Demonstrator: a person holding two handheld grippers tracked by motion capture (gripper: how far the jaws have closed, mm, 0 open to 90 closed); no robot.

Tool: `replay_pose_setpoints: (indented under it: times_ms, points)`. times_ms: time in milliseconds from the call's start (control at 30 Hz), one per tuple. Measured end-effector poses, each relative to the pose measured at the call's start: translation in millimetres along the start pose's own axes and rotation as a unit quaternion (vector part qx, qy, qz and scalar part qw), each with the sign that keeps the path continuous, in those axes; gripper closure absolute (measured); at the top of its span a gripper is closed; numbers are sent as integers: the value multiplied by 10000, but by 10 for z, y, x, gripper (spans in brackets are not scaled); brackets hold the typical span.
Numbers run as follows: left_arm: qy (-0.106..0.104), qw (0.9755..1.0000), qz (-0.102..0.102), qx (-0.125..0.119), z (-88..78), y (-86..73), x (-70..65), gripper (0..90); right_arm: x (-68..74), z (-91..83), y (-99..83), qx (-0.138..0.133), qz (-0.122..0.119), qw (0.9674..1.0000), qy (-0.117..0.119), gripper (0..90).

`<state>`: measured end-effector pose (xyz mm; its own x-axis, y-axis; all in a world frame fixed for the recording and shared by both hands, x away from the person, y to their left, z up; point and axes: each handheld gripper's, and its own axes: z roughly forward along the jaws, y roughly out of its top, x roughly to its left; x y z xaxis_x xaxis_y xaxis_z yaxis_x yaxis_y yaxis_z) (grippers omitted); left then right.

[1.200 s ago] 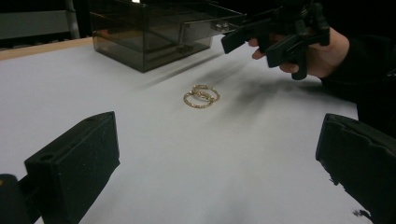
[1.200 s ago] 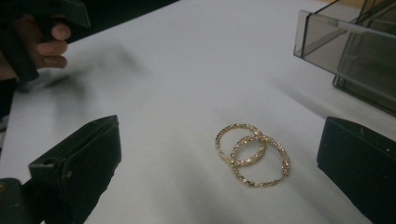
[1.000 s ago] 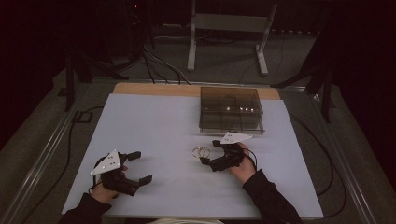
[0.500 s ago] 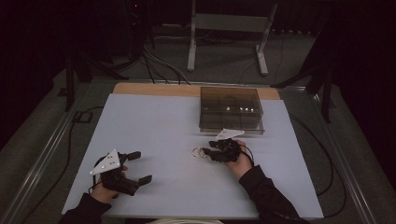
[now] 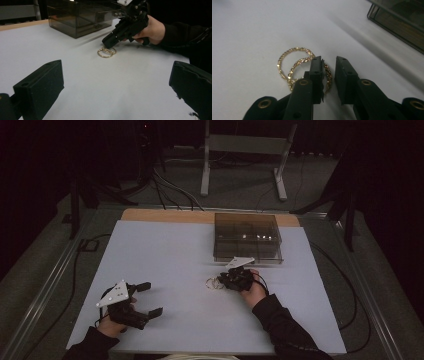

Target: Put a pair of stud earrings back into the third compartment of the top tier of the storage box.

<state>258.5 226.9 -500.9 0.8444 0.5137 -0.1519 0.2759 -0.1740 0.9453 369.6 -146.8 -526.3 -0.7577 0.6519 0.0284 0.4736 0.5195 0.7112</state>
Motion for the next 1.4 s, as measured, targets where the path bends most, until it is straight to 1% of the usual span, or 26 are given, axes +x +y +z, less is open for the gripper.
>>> replay_pose_setpoints:
  times_ms: [133,167,200,233,333,367,400,467,533,600,700,733,833,967,1000,1133,1233,1333,1400]
  points:
    - [-3,10000,18,14,-1,-1,0,5,13,0,10,38,-55,10000,-61,790]
    - [2,10000,-10,0,-2,0,4,5,24,1,9,41,-116,9999,-105,795]
    - [2,10000,-14,1,-3,0,5,5,53,3,14,61,-217,9996,-150,830]
    - [8,10000,-4,12,-5,0,6,5,65,5,16,65,-247,9995,-169,849]
    - [18,10000,-6,2,-9,1,11,5,79,7,20,69,-302,9993,-194,856]
    - [28,10000,-27,-10,-14,1,12,5,79,6,20,64,-296,9994,-192,859]
    - [28,10000,-23,-4,-13,0,10,5,76,-3,18,26,-236,9996,-160,863]
    - [21,10000,8,17,-7,-2,9,5,78,-27,22,-6,-224,9997,-122,864]
    - [20,10000,-13,19,-3,-2,13,5,81,-58,29,-47,-223,9997,-114,865]
    - [18,10000,-4,27,-1,-5,12,5,82,-92,34,-100,-162,9998,-67,867]
    - [14,10000,6,31,-1,-4,13,5,100,-141,39,-140,-158,9998,-23,868]
    - [9,10000,-23,14,-2,-5,14,5,104,-154,40,-137,-182,9997,-18,868]
    - [6,10000,9,34,-3,-6,11,5,112,-198,53,-216,-117,9997,17,867]
    - [14,10000,1,32,-3,-6,10,5,107,-242,67,-278,-98,9996,32,867]
    - [11,10000,13,36,-3,-6,8,5,106,-281,83,-325,-33,9994,64,867]
    - [11,10000,2,37,0,-6,11,5,117,-361,114,-403,-7,9991,97,867]
    - [7,10000,31,51,0,-5,6,5,120,-430,138,-468,50,9988,127,867]
    - [12,10000,13,45,0,-5,9,5,125,-476,154,-503,42,9986,129,867]
    - [12,10000,32,69,4,-9,7,5,138,-540,181,-532,40,9985,127,867]
